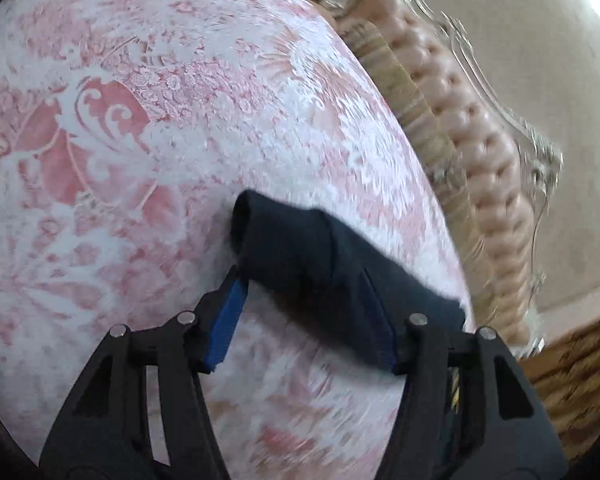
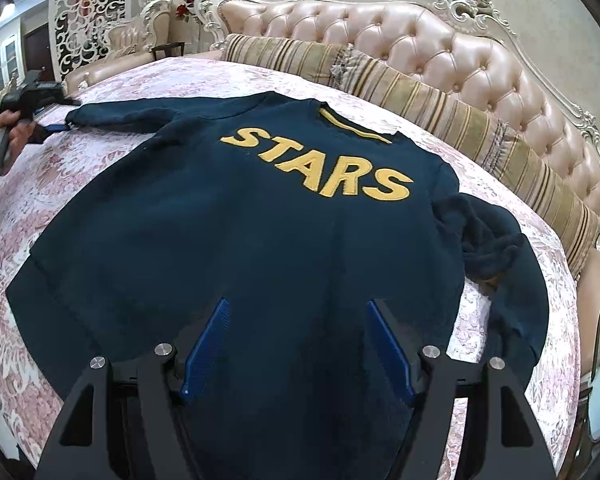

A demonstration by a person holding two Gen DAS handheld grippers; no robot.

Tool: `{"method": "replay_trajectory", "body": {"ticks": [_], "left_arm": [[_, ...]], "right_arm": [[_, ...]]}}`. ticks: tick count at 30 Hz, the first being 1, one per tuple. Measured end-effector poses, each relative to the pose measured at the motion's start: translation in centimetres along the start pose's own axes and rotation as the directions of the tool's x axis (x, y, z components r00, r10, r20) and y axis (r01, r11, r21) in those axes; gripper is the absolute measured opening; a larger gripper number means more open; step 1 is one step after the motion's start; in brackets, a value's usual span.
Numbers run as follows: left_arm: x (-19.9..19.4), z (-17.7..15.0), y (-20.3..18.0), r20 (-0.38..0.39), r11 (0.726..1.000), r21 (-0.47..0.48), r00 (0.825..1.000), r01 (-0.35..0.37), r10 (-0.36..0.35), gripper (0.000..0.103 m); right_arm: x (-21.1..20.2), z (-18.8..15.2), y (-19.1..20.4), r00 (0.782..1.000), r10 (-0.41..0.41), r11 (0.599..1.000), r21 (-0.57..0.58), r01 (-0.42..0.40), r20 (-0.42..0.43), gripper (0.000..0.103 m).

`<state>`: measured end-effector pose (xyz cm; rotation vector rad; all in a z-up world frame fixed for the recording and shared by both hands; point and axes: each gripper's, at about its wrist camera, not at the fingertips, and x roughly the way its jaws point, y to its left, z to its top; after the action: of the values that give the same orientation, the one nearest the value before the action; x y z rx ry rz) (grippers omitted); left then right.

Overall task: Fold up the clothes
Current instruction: 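Release the sleeve with the left gripper and move both grippers to the hem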

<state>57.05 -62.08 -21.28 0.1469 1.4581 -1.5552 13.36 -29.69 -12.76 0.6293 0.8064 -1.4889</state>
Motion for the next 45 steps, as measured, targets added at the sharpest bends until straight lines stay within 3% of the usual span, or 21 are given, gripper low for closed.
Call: {"method": "replay_trajectory", "body": {"ticks": [2, 4, 6, 7, 8, 9, 10, 14, 17, 18, 22, 23, 25, 28, 29, 31, 32, 34, 36, 40, 45], "left_arm": [[0.7, 0.9, 0.0, -0.003, 1.000, -0.027, 1.000, -0.016, 0.016, 0.026], [1.2, 1.7, -0.8, -0.005, 0.999, 0.019, 0.999, -0.036, 0.036, 0.019], [0.0, 2.1, -4.1, 0.078, 0.972, 0.229, 0.996, -0.058, 0.041, 0.019], [-1.1, 1.4, -6.3, 0.167, 0.919, 0.384, 0.985, -0.095, 0.033, 0.019], [-2.2, 0.5, -8.6, 0.256, 0.836, 0.528, 0.967, -0.147, 0.008, 0.019], [-2.5, -0.3, -9.7, 0.299, 0.770, 0.605, 0.954, -0.201, 0.014, 0.019], [-2.2, -0.6, -9.8, 0.299, 0.749, 0.626, 0.954, -0.218, 0.028, 0.019], [0.3, -1.0, -7.3, 0.223, 0.730, 0.631, 0.963, -0.263, 0.154, 0.023], [0.7, -1.2, -4.9, 0.184, 0.782, 0.569, 0.966, -0.253, 0.179, 0.030], [0.6, -1.4, -4.4, 0.189, 0.783, 0.564, 0.964, -0.264, 0.189, 0.033], [-0.8, -1.4, -3.7, 0.274, 0.760, 0.534, 0.926, -0.370, 0.259, 0.049], [-1.3, -1.2, -3.6, 0.305, 0.752, 0.514, 0.907, -0.413, 0.290, 0.049], [-2.9, -1.0, -2.3, 0.336, 0.760, 0.473, 0.889, -0.446, 0.313, 0.049], [-5.6, -2.2, -2.6, 0.309, 0.807, 0.455, 0.917, -0.375, 0.252, 0.049], [-6.3, -3.6, -3.3, 0.263, 0.824, 0.474, 0.943, -0.310, 0.204, 0.049], [-6.7, -7.0, -4.9, 0.179, 0.821, 0.535, 0.977, -0.198, 0.119, 0.050], [-6.4, -9.8, -6.1, 0.120, 0.804, 0.578, 0.989, -0.140, 0.086, 0.050], [-5.7, -14.6, -7.5, -0.003, 0.786, 0.617, 0.999, -0.030, 0.041, 0.050], [-5.1, -19.5, -8.6, -0.117, 0.766, 0.637, 0.993, 0.081, -0.007, 0.050], [-4.8, -27.6, -9.8, -0.263, 0.723, 0.656, 0.964, 0.217, -0.051, 0.050], [-5.9, -32.1, -8.8, -0.280, 0.736, 0.631, 0.957, 0.247, -0.081, 0.053]], "right_arm": [[0.1, 0.0, 0.1, 1.000, -0.001, 1.000, -0.005, 0.001, -0.006, 0.071], [0.0, -0.1, 0.0, 1.000, -0.004, 1.000, -0.006, 0.003, -0.006, 0.071], [-0.1, -0.2, 0.0, 1.000, -0.001, 1.000, -0.006, 0.001, -0.003, 0.071], [0.0, -0.2, 0.0, 1.000, -0.002, 1.000, -0.007, 0.002, -0.004, 0.071], [0.1, -0.2, 0.0, 1.000, -0.004, 1.000, -0.007, 0.004, -0.007, 0.071], [0.2, -0.2, 0.0, 1.000, -0.006, 1.000, -0.008, 0.006, -0.012, 0.071], [0.3, -0.2, 0.0, 1.000, -0.010, 1.000, -0.009, 0.010, -0.014, 0.071], [0.3, -0.4, 0.1, 1.000, -0.006, 1.000, -0.019, 0.006, -0.015, 0.071], [0.4, -0.3, 0.3, 1.000, -0.008, 1.000, -0.029, 0.007, -0.018, 0.071], [0.4, -0.3, 0.4, 1.000, -0.006, 1.000, -0.030, 0.006, -0.019, 0.071], [0.1, -0.3, 0.6, 1.000, -0.005, 0.999, -0.033, 0.004, -0.012, 0.071], [-0.1, -0.4, 0.5, 1.000, -0.006, 1.000, -0.027, 0.006, -0.005, 0.071], [-0.5, -0.6, 0.2, 1.000, -0.009, 1.000, -0.014, 0.009, 0.010, 0.071], [-1.8, -1.4, -2.0, 0.999, -0.015, 0.997, 0.080, 0.012, 0.036, 0.071], [-2.1, -1.8, -2.8, 0.999, -0.023, 0.993, 0.116, 0.018, 0.038, 0.071], [-3.2, -2.6, -4.9, 0.999, -0.038, 0.979, 0.201, 0.030, 0.035, 0.071], [-3.6, -3.0, -5.6, 0.999, -0.040, 0.973, 0.227, 0.031, 0.036, 0.071], [-4.3, -4.3, -6.4, 0.998, -0.061, 0.966, 0.253, 0.054, 0.023, 0.071], [-4.9, -5.6, -6.9, 0.996, -0.091, 0.960, 0.266, 0.088, -0.001, 0.071], [-5.7, -8.9, -6.7, 0.994, -0.091, 0.952, 0.289, 0.103, -0.052, 0.071], [-6.7, -12.1, -6.5, 0.999, -0.035, 0.924, 0.379, 0.045, -0.032, 0.071]]}}
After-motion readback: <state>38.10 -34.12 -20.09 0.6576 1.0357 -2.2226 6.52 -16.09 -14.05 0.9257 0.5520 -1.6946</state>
